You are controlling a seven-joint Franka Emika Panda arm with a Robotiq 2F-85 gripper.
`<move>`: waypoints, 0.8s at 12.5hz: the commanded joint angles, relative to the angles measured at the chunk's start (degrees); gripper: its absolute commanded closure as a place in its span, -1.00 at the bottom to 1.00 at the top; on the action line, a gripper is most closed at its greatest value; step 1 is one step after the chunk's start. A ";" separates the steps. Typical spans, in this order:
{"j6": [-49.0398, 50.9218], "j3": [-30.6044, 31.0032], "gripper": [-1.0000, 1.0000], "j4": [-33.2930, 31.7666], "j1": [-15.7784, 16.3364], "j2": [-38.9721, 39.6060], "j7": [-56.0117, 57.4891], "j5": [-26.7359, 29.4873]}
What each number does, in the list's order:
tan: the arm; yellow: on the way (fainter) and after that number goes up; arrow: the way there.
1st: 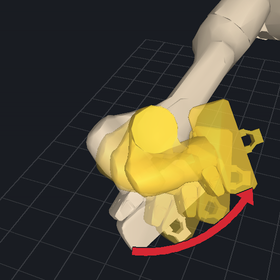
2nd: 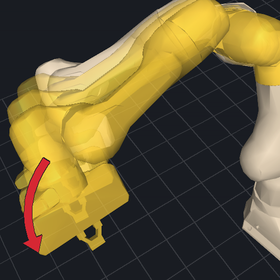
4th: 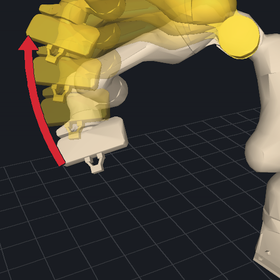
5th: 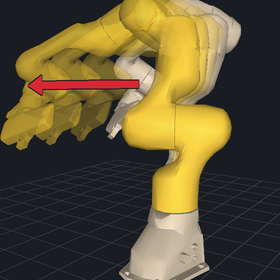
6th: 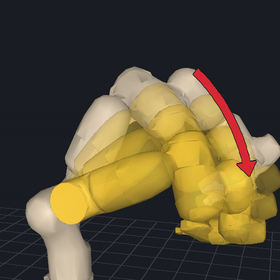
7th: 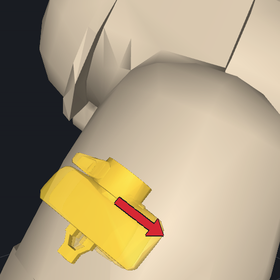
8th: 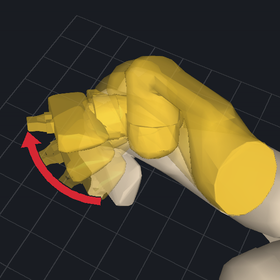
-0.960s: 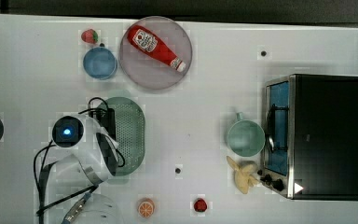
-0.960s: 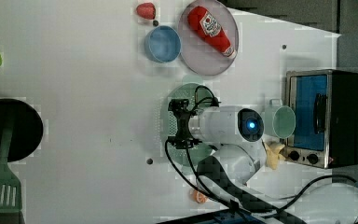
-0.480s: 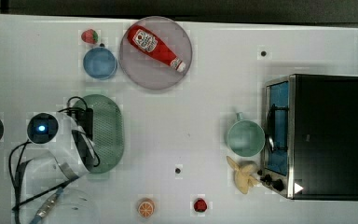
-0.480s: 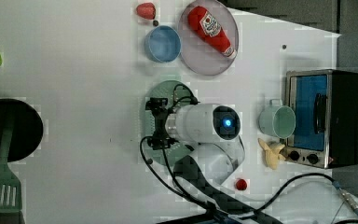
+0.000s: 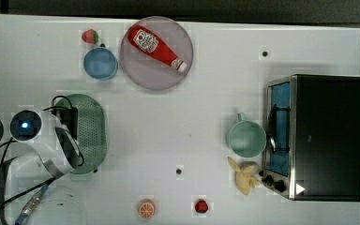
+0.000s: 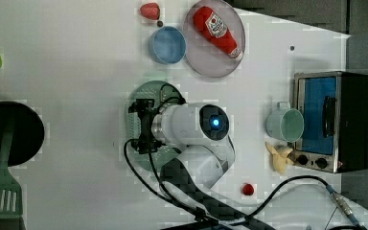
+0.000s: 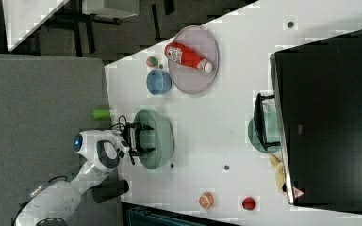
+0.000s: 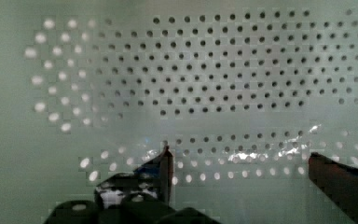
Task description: Drag strainer right to left.
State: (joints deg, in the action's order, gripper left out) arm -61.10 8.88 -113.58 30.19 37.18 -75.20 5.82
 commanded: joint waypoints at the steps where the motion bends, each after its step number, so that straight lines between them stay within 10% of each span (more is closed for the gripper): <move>1: 0.49 -0.61 -1.00 1.17 3.10 -1.31 -5.14 0.99; 10: 20.70 -4.49 -1.00 1.42 3.14 -15.73 4.65 1.09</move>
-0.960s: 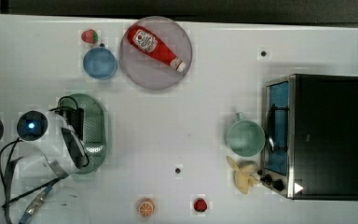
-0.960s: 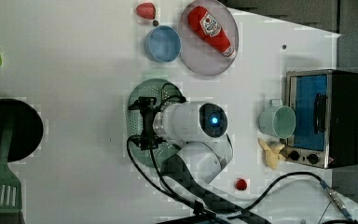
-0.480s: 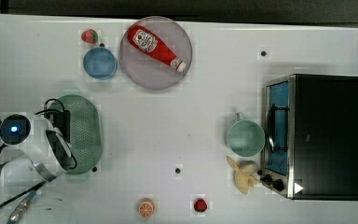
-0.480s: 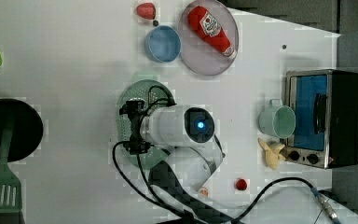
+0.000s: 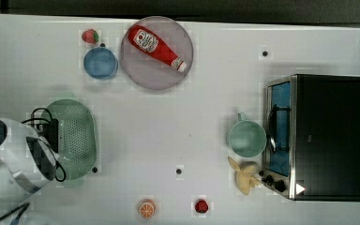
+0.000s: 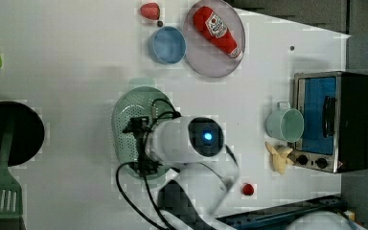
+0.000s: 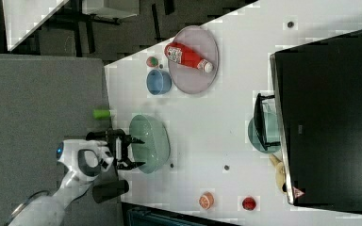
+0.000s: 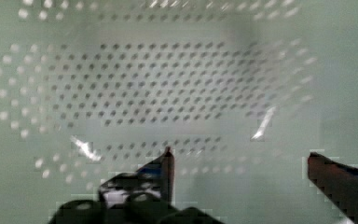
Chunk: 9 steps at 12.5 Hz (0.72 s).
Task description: Drag strainer right to left.
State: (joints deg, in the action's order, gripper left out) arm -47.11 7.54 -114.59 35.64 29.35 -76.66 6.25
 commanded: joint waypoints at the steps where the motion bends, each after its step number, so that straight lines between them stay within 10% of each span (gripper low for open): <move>1: 11.32 -4.51 -1.00 2.41 -2.57 -11.77 10.35 0.63; 9: 37.44 -23.42 -1.00 2.41 -6.07 -42.05 46.39 -4.79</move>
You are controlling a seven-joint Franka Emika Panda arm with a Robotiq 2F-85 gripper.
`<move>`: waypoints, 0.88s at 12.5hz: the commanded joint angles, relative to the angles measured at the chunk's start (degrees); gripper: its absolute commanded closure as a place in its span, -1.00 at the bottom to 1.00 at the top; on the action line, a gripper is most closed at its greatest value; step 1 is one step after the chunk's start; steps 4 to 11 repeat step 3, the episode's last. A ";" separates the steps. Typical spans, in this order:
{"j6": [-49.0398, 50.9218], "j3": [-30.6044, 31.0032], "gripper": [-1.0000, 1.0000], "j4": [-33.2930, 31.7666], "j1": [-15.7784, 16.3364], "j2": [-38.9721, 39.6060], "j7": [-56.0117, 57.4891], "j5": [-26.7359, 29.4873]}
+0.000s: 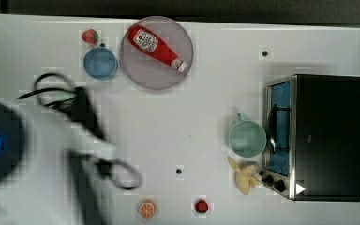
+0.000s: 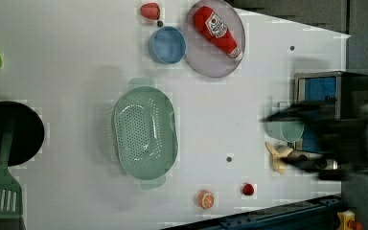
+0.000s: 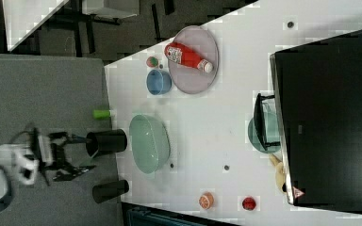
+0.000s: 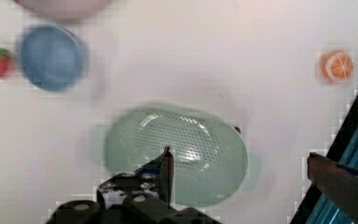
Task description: Drag strainer right to left.
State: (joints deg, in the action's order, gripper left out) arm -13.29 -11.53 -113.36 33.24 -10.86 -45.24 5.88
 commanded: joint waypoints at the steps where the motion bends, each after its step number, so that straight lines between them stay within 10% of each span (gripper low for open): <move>1: 5.75 -6.94 -1.00 1.17 -4.26 -4.64 20.51 -7.64; 11: 8.90 -11.72 -1.00 1.16 -5.18 -8.88 30.26 -13.86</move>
